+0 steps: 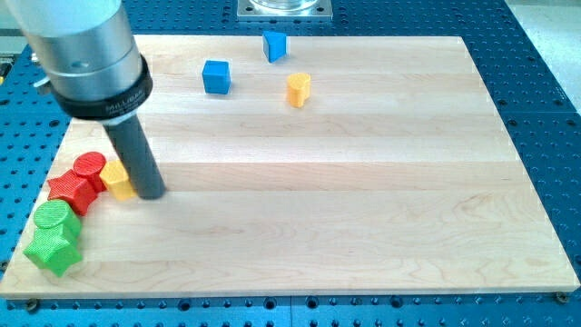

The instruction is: Move the hexagon parallel to the red star

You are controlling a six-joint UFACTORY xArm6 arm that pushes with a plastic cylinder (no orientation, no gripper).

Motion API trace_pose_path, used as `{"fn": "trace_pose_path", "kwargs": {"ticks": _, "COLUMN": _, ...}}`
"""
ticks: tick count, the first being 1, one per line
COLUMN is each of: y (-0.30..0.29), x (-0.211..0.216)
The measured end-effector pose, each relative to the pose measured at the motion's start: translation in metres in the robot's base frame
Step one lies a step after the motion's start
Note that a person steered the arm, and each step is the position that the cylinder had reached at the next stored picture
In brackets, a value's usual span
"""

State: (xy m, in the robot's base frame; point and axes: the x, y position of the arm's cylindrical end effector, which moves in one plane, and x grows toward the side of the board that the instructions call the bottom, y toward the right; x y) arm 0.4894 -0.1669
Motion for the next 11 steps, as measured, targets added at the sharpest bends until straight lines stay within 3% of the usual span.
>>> {"fn": "trace_pose_path", "kwargs": {"ticks": 2, "y": -0.035, "x": -0.019}}
{"fn": "trace_pose_path", "kwargs": {"ticks": 3, "y": -0.038, "x": -0.058}}
{"fn": "trace_pose_path", "kwargs": {"ticks": 4, "y": -0.090, "x": -0.078}}
{"fn": "trace_pose_path", "kwargs": {"ticks": 5, "y": -0.115, "x": -0.040}}
{"fn": "trace_pose_path", "kwargs": {"ticks": 6, "y": -0.084, "x": -0.014}}
{"fn": "trace_pose_path", "kwargs": {"ticks": 7, "y": -0.087, "x": -0.032}}
{"fn": "trace_pose_path", "kwargs": {"ticks": 8, "y": -0.038, "x": -0.039}}
{"fn": "trace_pose_path", "kwargs": {"ticks": 9, "y": -0.006, "x": 0.014}}
{"fn": "trace_pose_path", "kwargs": {"ticks": 10, "y": 0.043, "x": 0.029}}
{"fn": "trace_pose_path", "kwargs": {"ticks": 11, "y": 0.046, "x": 0.045}}
